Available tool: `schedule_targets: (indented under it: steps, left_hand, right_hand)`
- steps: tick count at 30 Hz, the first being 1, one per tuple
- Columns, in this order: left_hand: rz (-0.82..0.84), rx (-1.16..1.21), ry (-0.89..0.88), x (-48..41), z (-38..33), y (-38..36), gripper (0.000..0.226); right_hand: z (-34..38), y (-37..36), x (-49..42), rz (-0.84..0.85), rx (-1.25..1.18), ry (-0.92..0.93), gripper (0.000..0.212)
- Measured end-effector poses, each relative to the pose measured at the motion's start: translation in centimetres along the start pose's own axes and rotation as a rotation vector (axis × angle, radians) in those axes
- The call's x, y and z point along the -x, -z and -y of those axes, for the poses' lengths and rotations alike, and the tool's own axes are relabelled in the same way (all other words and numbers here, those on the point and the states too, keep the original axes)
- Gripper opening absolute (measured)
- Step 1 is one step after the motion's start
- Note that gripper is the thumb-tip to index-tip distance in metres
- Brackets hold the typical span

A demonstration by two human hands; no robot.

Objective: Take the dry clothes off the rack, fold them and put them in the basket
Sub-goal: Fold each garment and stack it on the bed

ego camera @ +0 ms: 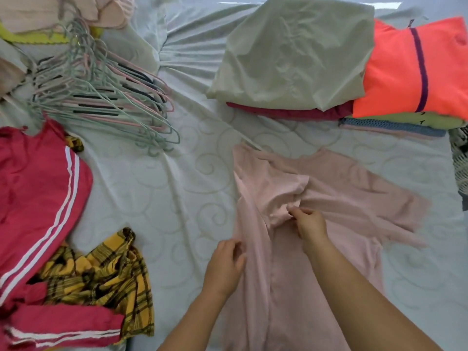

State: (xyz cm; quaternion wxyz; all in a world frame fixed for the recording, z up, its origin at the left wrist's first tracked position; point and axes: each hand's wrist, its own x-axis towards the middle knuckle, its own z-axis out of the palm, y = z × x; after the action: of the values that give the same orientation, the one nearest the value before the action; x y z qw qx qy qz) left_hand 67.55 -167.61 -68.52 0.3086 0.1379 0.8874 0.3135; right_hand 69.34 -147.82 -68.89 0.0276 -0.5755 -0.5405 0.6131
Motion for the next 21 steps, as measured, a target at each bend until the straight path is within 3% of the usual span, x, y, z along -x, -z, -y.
schedule_targets:
  steps: [4,9,12,16,19,21]
  left_hand:
    - [-0.066,0.016,0.033,-6.7,-1.9,3.0,0.033]
    - [-0.125,0.152,0.144,-16.6,-5.5,4.9,0.042]
    - [-0.113,0.317,0.215,-21.1,-7.7,5.1,0.042]
    - [-0.088,0.339,0.065,-23.5,-10.0,5.6,0.025]
    - [-0.094,0.202,0.054,-24.6,-9.4,6.1,0.033]
    - [-0.117,0.204,0.096,-24.4,-9.0,6.2,0.046]
  right_hand:
    - [-0.1,1.7,0.4,-0.203,-0.122,0.042,0.008]
    - [0.1,3.8,-1.5,-0.043,-0.040,-0.052,0.018]
    - [1.4,2.6,-3.0,0.029,0.019,-0.001,0.010]
    - [-0.3,2.9,-3.9,-0.146,0.159,0.119,0.010]
    - [-0.9,4.1,-4.3,-0.151,0.347,0.130,0.009]
    - [-0.9,4.6,-4.4,-0.092,0.334,0.137,0.009]
